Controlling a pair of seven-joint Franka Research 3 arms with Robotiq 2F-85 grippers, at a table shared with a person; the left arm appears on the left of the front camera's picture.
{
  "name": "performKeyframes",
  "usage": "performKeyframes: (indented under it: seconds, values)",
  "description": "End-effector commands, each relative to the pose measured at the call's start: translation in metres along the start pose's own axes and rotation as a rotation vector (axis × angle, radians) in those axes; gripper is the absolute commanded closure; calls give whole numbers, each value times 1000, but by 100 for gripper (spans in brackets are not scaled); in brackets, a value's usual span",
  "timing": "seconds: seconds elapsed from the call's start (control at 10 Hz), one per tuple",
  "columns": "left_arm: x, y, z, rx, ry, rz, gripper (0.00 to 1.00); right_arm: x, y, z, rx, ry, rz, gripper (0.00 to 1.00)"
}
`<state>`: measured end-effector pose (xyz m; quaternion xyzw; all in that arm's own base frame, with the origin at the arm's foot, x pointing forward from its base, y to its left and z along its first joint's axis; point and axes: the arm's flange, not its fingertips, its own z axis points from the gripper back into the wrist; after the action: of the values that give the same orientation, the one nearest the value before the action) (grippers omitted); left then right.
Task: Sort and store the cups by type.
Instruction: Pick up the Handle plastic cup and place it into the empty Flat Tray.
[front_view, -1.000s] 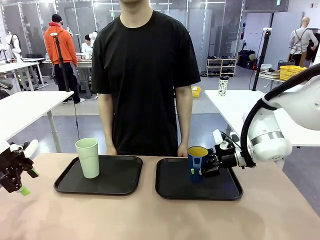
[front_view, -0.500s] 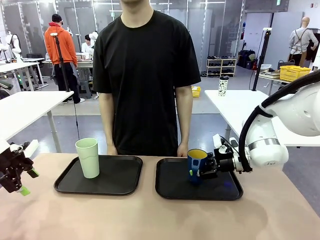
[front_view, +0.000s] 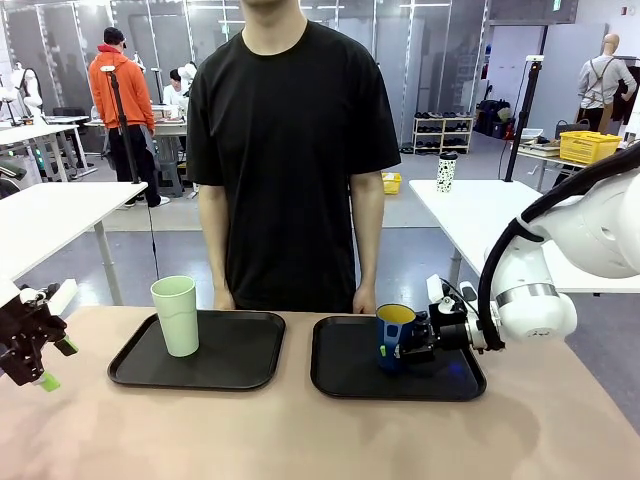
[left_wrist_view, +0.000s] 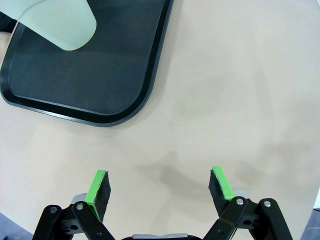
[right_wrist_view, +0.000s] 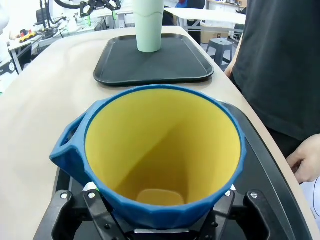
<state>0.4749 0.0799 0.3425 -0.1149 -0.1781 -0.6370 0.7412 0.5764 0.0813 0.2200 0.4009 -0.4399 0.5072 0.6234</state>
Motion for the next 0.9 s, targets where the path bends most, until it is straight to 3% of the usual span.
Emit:
performKeyframes:
  seconds: [0.0, 0.1, 0.4, 0.8]
  values:
    - [-1, -1, 0, -9, -5, -17, 0, -3, -6, -2, -17, -15, 2, 27]
    - [-1, -1, 0, -9, -5, -17, 0, -4, -6, -2, -18, -15, -3, 25]
    - [-1, -1, 0, -9, -5, -17, 0, -5, -6, 0, -23, -1, -10, 0]
    - [-1, -1, 0, -9, -5, -17, 0, -6, -2, 7, -30, -6, -11, 0]
